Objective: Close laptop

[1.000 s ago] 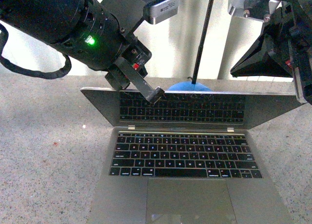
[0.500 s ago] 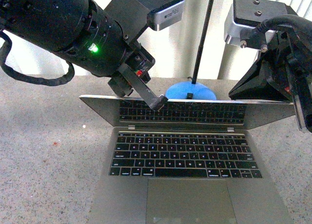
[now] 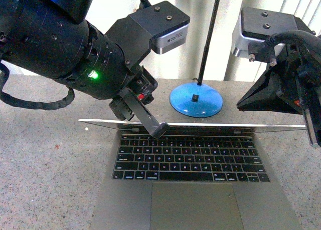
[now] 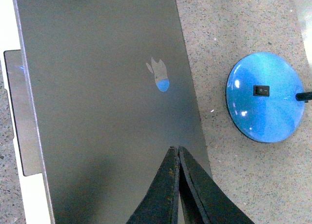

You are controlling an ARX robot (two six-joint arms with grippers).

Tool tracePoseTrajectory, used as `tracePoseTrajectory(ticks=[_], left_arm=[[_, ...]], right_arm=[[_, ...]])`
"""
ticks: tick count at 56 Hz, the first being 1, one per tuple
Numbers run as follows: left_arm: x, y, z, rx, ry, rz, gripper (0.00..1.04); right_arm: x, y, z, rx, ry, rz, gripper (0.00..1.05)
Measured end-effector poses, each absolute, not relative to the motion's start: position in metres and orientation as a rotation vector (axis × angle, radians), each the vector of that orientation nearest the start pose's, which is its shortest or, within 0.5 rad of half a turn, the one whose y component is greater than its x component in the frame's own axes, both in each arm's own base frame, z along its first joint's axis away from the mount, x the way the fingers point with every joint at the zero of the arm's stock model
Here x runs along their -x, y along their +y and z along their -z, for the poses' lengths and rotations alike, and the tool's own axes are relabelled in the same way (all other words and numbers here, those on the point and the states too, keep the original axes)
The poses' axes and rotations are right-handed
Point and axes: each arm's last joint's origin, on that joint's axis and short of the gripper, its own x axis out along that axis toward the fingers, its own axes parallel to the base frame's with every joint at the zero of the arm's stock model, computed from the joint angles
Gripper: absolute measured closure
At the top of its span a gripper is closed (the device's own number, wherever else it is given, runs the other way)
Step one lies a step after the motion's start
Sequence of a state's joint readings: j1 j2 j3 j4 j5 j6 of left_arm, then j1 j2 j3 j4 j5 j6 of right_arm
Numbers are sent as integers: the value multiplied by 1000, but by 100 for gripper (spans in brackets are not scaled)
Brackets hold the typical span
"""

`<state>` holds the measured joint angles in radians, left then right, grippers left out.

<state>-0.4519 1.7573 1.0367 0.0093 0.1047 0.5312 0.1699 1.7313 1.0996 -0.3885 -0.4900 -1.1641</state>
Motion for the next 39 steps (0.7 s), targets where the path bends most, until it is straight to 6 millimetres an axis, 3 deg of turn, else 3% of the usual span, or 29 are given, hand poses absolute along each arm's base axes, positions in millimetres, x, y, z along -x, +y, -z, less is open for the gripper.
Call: tracePoseTrajectory(ticks=[39], left_arm=[[-321,-159,-159,-631,600,737,101]], right_arm=[[-326,72,-164,824,585,-1115,102]])
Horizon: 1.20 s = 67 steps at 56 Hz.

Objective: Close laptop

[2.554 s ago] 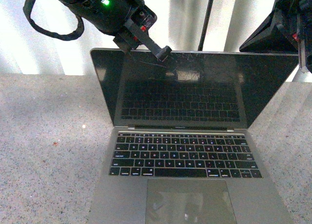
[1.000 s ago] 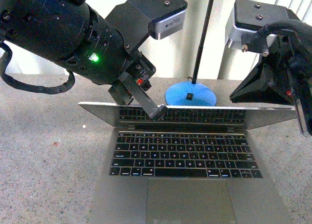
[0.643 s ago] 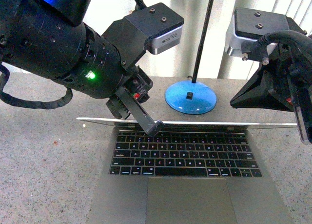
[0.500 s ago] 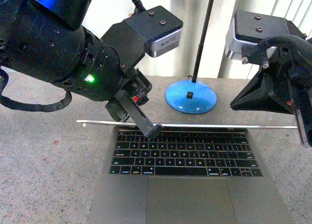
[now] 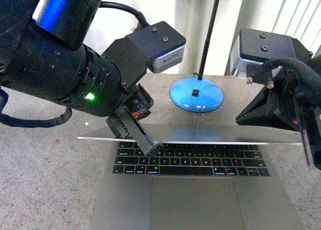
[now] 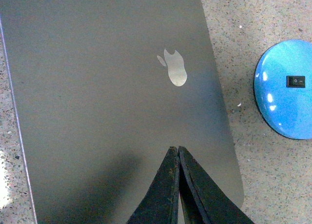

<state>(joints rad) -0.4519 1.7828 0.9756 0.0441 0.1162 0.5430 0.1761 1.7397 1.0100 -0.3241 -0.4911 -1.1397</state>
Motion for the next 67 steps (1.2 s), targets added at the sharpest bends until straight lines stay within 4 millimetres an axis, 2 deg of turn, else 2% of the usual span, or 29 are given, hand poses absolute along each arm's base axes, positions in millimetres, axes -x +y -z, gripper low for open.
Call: tracePoseTrajectory(ticks=[67], left_arm=[[-316,-157,-137,-648,651,793,101]], right_arm=[[-308,71,-138,815,655,-1139,102]])
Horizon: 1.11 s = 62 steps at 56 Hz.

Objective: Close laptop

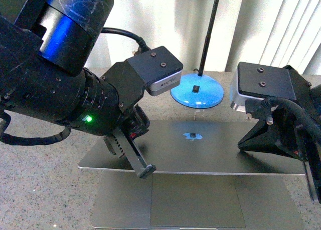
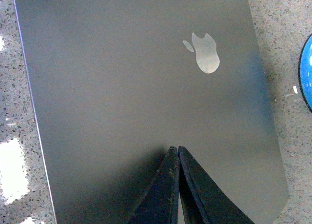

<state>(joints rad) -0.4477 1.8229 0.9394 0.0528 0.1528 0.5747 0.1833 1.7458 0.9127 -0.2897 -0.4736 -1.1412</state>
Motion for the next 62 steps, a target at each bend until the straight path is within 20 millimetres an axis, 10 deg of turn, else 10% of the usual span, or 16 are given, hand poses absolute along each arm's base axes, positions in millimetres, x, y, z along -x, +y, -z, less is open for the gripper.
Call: tracePoseTrajectory(ticks=[62], left_arm=[[-310,-146,-103,-583,702,818,101]], right_arm=[[-311,66,-110,824,730,-1156,102]])
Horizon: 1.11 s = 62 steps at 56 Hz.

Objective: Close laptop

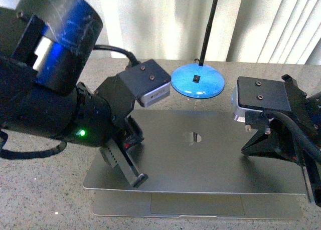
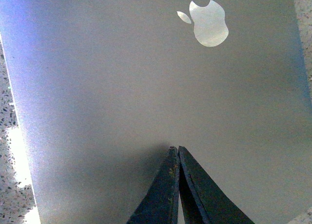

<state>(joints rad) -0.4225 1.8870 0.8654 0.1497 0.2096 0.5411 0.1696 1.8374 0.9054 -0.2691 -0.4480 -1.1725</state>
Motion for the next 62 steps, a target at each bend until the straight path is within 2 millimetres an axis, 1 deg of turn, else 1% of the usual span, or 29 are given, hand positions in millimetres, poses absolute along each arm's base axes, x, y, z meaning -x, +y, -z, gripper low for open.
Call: tracePoseTrajectory(ticks=[7,19,26,37,42,44,50,53,54,55,57,58,59,60,62], left_arm=[[-308,-144,-96,-572,724,823,101],[-308,-139,-90,-551,734,822,101],[-307,-134,-84,-534,744,811,101],[-309,-120,-79,-476,768,784,101],[-314,-109,-86,-424,750,753,101],[-317,-104,-90,-402,733,741,101],[-328,-84,-115,-290,627,653,101],[-338,-57,-150,-168,467,493,101],[-340,-46,-164,-119,405,429,101],[-340,-34,-178,-67,342,361,100],[-339,-12,-203,53,236,247,94],[-337,-4,-213,90,196,216,90],[-336,-1,-217,114,180,204,89],[-334,6,-223,159,158,170,85],[-332,13,-230,214,135,136,80]], right_arm=[[-312,68,-103,826,740,-1158,102],[-314,73,-87,820,765,-1165,102],[-314,77,-81,815,778,-1168,102],[-314,84,-82,802,759,-1178,102],[-315,87,-91,763,717,-1184,102],[-316,89,-98,732,678,-1181,102],[-322,90,-120,663,560,-1141,102],[-331,89,-153,626,407,-992,102],[-336,88,-170,584,335,-902,102],[-338,87,-181,557,287,-855,100],[-341,85,-199,502,210,-800,94],[-341,85,-202,486,200,-789,92],[-341,84,-206,450,192,-775,89],[-342,83,-208,437,190,-770,87],[-342,82,-211,400,194,-758,81]])
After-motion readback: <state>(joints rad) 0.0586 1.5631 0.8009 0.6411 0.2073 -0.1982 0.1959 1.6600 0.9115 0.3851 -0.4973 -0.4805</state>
